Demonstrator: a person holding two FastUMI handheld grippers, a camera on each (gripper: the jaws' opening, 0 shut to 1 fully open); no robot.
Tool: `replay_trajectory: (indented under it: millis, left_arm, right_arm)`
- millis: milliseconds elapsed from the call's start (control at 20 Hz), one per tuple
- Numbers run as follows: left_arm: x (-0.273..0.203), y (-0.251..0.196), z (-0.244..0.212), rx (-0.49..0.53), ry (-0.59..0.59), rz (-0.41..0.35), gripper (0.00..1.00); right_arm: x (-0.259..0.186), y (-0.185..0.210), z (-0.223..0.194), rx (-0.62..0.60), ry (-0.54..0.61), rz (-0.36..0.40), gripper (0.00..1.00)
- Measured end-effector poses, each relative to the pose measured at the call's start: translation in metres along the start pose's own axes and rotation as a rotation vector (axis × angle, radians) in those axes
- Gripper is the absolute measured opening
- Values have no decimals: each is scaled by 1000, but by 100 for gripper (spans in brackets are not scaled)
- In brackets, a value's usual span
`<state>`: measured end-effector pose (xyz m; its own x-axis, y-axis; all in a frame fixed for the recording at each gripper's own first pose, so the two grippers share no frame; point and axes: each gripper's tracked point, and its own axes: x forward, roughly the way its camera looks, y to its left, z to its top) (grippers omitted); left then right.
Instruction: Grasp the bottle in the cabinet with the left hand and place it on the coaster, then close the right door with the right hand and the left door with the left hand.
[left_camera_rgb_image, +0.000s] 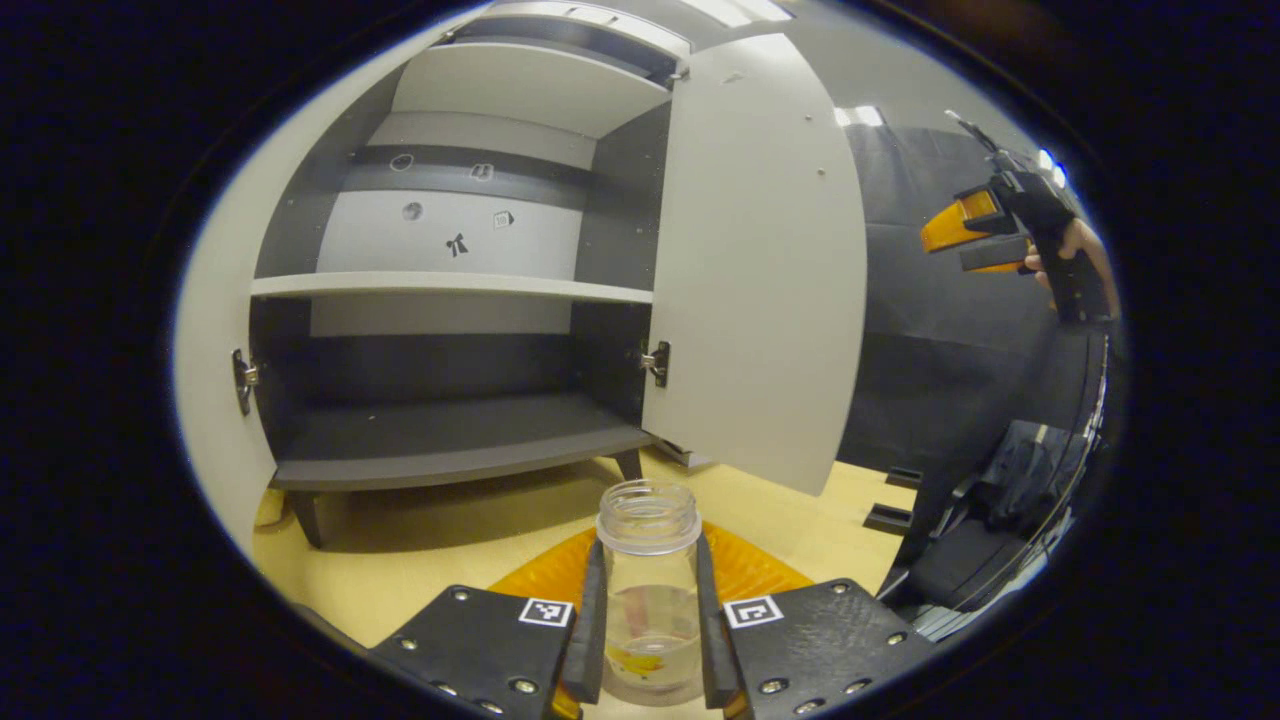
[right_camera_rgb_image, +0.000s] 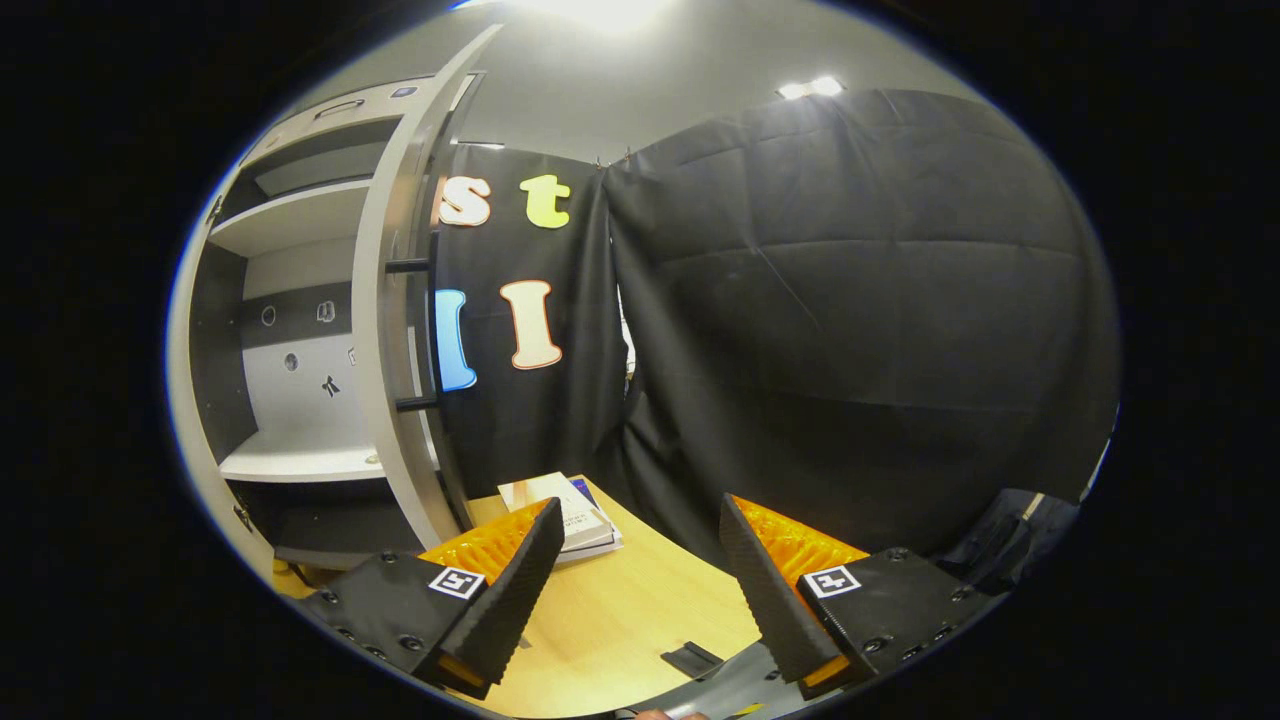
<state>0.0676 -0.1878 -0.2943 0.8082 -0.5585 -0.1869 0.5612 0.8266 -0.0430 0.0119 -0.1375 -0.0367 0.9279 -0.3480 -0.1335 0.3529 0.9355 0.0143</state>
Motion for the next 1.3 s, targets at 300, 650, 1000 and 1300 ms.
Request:
replay_trajectory:
  millis: [300, 650, 1000, 1300]
  left_arm:
    - [-2, -6, -14, 41, 5, -1, 47]
    - [-12, 0, -17, -5, 54, 34, 86]
    - [-42, -1, 20, -68, 64, 125, 100]
    - [-111, 15, 100, -57, 19, 313, 95]
  right_arm:
    - [-4, 1, -2, -11, 11, 0, 100]
    - [-6, 2, -10, 18, 56, 0, 97]
    - [27, 4, 4, 2, 41, 52, 100]
    - [66, 18, 10, 20, 46, 156, 97]
